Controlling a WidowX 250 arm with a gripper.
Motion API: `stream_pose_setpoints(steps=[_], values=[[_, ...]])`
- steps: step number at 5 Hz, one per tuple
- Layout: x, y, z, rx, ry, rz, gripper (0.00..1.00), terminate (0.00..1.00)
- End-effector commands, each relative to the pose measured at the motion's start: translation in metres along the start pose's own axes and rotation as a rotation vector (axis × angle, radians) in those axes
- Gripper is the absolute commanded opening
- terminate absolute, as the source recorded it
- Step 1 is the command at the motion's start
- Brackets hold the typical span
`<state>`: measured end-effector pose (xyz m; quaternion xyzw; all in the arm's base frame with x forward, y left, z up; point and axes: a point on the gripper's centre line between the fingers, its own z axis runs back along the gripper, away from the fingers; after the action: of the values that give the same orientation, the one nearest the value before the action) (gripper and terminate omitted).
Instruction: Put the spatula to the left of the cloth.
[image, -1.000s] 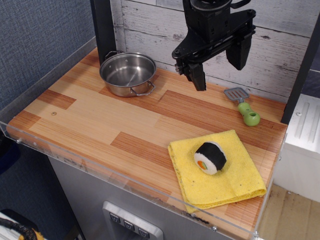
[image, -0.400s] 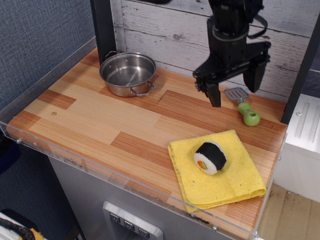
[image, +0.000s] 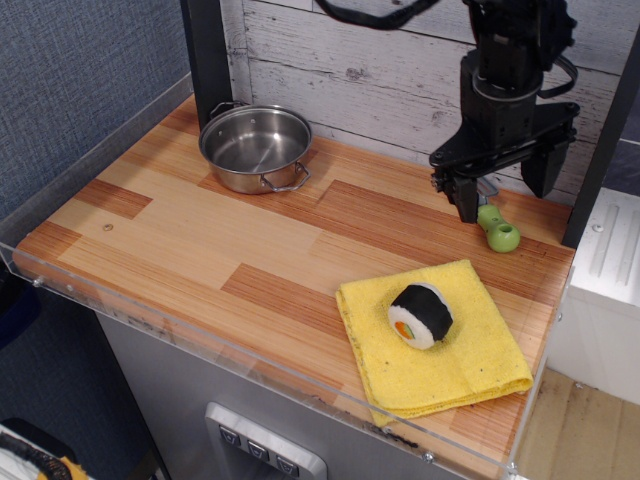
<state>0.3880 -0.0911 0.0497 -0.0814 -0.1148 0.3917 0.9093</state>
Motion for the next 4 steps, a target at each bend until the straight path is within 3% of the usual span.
stream_pose_setpoints(steps=[1, 3, 4], values=[[0.006, -0.011, -0.002, -0.021, -0.020, 0.000, 1.00, 0.00], [0.001, -0.006, -0.022, 0.022, 0.017, 0.008, 1.00, 0.00], [-0.001, -0.005, -0.026, 0.036, 0.019, 0.001, 0.00, 0.00]])
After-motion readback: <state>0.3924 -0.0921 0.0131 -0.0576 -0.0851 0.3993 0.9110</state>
